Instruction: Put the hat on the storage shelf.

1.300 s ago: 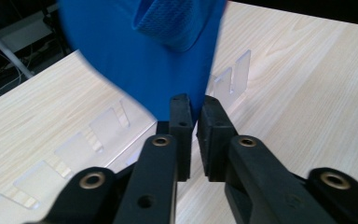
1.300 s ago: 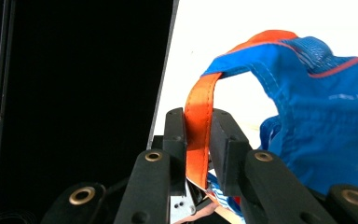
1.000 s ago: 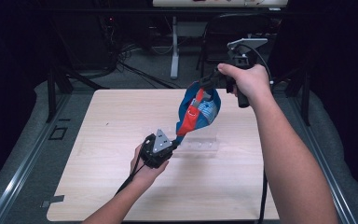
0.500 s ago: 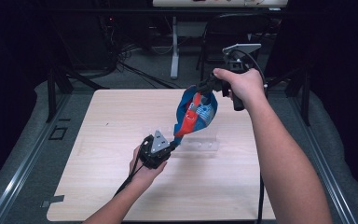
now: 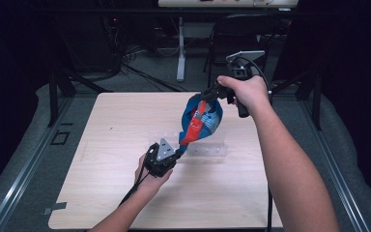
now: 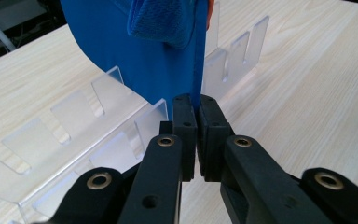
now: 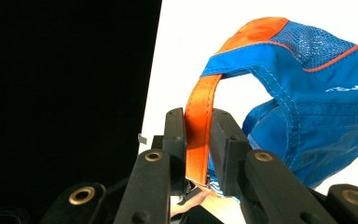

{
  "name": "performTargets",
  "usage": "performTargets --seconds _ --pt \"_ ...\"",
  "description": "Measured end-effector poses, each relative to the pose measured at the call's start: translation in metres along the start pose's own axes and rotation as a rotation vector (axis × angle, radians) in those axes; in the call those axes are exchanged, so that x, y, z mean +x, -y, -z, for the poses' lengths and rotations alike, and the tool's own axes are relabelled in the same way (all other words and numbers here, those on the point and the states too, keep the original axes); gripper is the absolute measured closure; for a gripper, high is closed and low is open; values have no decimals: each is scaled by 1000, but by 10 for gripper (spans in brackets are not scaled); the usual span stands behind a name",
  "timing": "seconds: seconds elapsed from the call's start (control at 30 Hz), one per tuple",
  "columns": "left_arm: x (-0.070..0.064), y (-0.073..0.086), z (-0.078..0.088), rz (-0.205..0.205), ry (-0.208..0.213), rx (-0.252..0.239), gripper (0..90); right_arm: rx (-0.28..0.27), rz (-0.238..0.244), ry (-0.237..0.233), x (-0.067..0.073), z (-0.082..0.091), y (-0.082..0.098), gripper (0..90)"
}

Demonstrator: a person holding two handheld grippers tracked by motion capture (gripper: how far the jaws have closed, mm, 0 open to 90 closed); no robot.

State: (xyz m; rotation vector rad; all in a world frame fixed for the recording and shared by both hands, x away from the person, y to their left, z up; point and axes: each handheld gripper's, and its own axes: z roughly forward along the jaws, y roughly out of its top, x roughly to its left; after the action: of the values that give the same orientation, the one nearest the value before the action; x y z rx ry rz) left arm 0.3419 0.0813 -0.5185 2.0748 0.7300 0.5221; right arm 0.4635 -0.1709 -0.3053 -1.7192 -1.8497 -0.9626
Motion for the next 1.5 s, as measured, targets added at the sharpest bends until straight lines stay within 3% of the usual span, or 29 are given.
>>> performTargets --seconds 0.7,0.93,1.37,1.5 --pt "1 10 -3 25 1 4 877 7 -12 5 -14 -9 3 770" --pt "1 13 -2 36 4 11 868 14 -20 24 -25 -11 4 768" --pt "6 19 3 56 9 11 742 2 -38 44 -40 -9 6 738" --pt "8 21 5 76 12 9 687 -2 -38 76 -44 -8 7 726"
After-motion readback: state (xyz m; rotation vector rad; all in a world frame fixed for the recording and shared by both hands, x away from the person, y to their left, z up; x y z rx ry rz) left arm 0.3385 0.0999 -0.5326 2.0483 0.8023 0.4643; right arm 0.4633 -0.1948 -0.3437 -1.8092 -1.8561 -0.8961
